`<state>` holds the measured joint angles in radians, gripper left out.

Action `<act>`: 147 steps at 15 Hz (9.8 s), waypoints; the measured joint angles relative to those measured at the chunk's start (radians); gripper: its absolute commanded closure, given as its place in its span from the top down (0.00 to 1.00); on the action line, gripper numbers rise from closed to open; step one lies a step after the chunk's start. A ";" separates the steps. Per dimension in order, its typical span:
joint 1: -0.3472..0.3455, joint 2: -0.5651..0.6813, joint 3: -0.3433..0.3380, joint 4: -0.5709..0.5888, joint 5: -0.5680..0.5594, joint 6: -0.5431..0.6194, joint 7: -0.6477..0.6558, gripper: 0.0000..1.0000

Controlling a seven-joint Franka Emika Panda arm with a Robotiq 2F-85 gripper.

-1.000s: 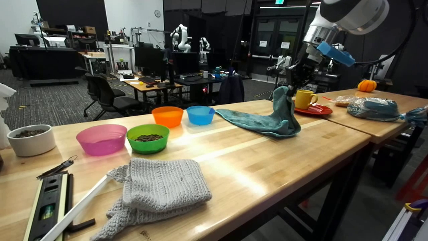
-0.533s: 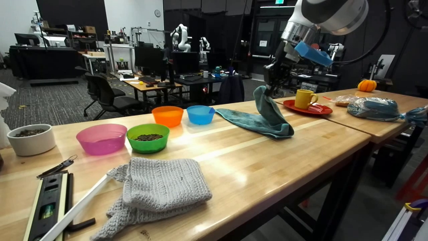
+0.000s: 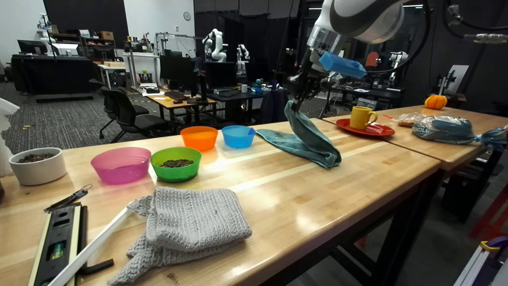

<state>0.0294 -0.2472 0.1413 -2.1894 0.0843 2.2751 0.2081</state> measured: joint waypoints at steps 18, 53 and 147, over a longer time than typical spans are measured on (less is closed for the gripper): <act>0.046 0.314 0.017 0.317 -0.363 -0.077 0.378 0.01; 0.096 0.507 -0.098 0.662 -0.267 -0.362 0.344 1.00; 0.029 0.224 -0.106 0.013 -0.005 -0.294 -0.433 0.06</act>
<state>0.0584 -0.0228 0.0354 -2.1763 0.0793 1.9807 -0.2253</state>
